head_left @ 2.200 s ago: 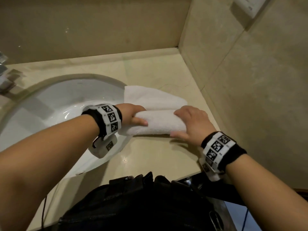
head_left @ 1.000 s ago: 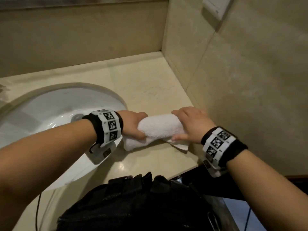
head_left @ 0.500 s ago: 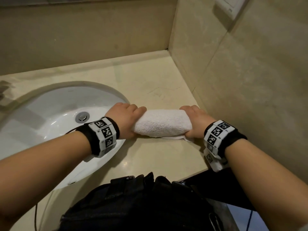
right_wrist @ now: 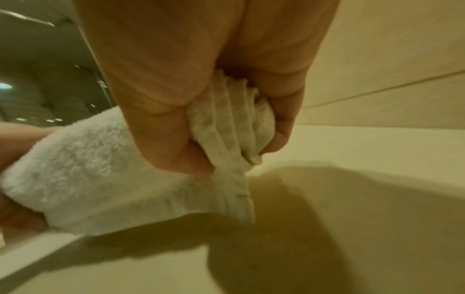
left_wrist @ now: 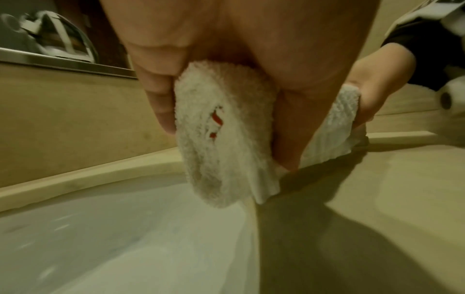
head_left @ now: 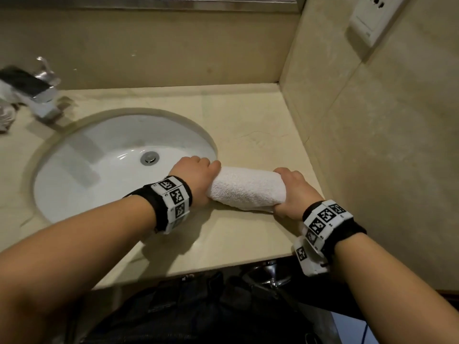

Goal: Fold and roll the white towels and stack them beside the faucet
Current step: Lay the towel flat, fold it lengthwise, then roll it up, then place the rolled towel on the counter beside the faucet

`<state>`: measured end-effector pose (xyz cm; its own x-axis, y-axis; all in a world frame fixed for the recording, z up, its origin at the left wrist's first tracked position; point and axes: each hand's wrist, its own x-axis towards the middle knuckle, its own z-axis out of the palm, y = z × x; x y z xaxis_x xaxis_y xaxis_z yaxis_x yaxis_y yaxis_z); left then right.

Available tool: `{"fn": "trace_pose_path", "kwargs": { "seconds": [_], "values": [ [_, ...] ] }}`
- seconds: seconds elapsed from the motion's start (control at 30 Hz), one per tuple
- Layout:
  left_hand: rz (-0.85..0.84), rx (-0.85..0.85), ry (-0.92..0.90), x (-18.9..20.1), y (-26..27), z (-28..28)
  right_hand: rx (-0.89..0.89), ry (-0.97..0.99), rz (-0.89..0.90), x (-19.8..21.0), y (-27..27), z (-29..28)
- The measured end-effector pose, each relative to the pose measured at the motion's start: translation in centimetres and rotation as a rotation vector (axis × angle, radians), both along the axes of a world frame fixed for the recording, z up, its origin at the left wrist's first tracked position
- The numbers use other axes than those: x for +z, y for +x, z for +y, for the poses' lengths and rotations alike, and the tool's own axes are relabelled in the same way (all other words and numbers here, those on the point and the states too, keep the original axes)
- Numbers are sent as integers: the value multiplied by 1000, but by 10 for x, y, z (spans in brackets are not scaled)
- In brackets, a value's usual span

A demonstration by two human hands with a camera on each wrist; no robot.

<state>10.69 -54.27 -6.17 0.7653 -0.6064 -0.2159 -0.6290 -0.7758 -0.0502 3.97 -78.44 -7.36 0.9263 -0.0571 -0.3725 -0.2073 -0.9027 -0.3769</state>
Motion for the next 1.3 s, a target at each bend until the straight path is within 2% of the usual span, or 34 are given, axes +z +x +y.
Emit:
{"fn": "trace_pose_path", "kwargs": {
  "seconds": [0.2,0.37,0.53,0.8,0.9,1.1,1.3],
  "values": [
    [-20,128,-50,17,-30,64,153,39,-77,21,0,54],
    [-82,193,-88,38,-32,129,241,76,-139,43,16,126],
    [-147,240,-109,53,-10,231,312,92,-198,51,56,235],
    [-132,395,13,49,53,446,415,178,-214,27,141,461],
    [-119,483,76,44,74,502,453,190,-233,21,167,522],
    [-134,600,154,24,112,555,463,137,-215,2,204,593],
    [-71,734,69,-3,114,571,490,146,-150,-16,218,626]
  ]
}}
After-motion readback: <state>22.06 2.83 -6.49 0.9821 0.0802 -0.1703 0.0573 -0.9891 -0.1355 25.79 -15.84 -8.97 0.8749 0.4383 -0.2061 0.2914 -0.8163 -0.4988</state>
